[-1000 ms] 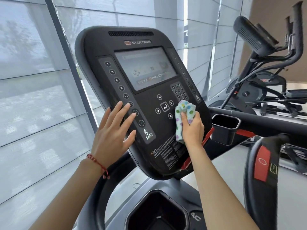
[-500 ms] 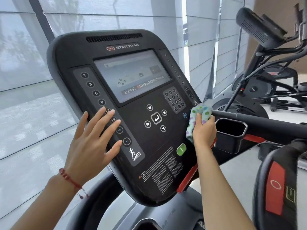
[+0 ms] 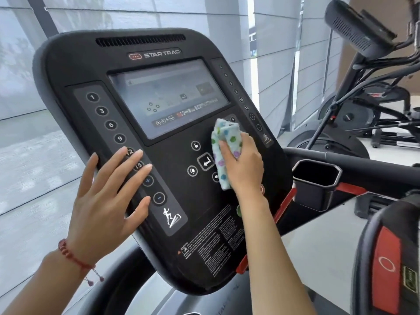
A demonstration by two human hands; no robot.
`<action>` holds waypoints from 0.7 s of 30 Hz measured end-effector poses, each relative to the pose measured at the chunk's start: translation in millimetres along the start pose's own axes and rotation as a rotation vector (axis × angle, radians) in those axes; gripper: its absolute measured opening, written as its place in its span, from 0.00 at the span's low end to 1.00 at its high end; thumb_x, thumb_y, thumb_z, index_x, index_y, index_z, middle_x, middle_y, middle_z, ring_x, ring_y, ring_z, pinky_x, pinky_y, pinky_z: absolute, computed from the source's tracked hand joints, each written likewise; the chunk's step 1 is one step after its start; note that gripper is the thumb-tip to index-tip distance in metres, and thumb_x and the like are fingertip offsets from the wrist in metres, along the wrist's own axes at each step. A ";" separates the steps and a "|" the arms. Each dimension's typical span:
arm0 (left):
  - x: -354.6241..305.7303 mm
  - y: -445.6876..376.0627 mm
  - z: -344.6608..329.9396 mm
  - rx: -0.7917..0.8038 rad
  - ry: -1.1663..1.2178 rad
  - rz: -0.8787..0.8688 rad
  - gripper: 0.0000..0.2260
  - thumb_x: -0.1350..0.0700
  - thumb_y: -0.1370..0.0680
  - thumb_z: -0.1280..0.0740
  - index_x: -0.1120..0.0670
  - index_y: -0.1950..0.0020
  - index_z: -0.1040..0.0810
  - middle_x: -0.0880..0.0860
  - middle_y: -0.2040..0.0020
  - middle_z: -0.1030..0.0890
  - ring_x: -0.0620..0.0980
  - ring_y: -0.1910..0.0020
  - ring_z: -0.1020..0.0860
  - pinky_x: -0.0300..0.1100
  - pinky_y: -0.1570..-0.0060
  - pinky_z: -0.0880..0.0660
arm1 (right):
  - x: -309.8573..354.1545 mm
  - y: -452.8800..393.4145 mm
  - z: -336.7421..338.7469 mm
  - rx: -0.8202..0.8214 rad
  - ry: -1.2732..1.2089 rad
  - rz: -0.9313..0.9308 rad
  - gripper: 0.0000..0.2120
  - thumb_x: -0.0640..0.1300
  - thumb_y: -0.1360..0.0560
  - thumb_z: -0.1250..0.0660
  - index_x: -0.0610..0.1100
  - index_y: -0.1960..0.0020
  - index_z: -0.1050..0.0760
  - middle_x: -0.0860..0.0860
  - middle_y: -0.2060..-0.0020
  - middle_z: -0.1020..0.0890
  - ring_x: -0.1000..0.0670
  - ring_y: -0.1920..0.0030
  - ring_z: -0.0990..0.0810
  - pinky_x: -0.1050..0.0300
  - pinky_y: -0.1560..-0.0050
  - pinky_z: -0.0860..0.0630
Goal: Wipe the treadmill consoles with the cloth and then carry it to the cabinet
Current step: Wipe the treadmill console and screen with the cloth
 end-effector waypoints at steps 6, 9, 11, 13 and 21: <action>0.2 0.6 0.0 0.002 0.011 -0.006 0.20 0.51 0.22 0.45 0.63 0.39 0.23 0.60 0.35 0.28 0.58 0.32 0.35 0.59 0.31 0.47 | 4.2 -11.2 -4.9 0.003 -0.019 0.073 0.18 0.58 0.25 0.39 0.45 0.44 0.27 0.50 0.52 0.22 0.51 0.55 0.24 0.57 0.56 0.30; 0.7 0.5 0.6 0.002 0.007 -0.004 0.20 0.51 0.22 0.45 0.62 0.40 0.23 0.60 0.35 0.28 0.57 0.32 0.35 0.59 0.31 0.47 | -27.4 -49.2 3.4 -0.041 0.028 -0.047 0.20 0.58 0.24 0.41 0.44 0.43 0.29 0.47 0.50 0.22 0.48 0.52 0.24 0.54 0.53 0.29; 1.5 0.0 0.5 -0.001 0.012 -0.006 0.20 0.51 0.22 0.44 0.62 0.40 0.22 0.59 0.35 0.28 0.57 0.32 0.34 0.58 0.30 0.47 | -48.6 -75.1 9.0 -0.054 0.047 -0.130 0.21 0.59 0.24 0.42 0.42 0.43 0.30 0.44 0.48 0.22 0.43 0.49 0.23 0.53 0.52 0.28; 1.4 -0.2 0.3 -0.007 0.015 -0.009 0.20 0.50 0.22 0.44 0.62 0.40 0.22 0.59 0.35 0.27 0.57 0.33 0.34 0.58 0.30 0.47 | -65.1 -93.1 14.2 -0.071 0.065 -0.190 0.22 0.58 0.24 0.42 0.41 0.41 0.30 0.43 0.46 0.22 0.41 0.46 0.23 0.53 0.51 0.31; 16.4 -4.5 10.1 -0.049 0.025 0.007 0.20 0.49 0.23 0.42 0.61 0.40 0.22 0.58 0.35 0.28 0.57 0.32 0.35 0.58 0.31 0.45 | -87.1 -88.0 21.4 -0.207 0.067 -0.306 0.21 0.57 0.23 0.43 0.40 0.42 0.30 0.41 0.44 0.22 0.40 0.44 0.25 0.54 0.52 0.35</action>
Point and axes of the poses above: each hand's wrist, its own y-axis away from the middle knuckle, its own z-axis out of the back of the hand, x = y × z, the point moved 9 cm from there along -y, towards the middle knuckle
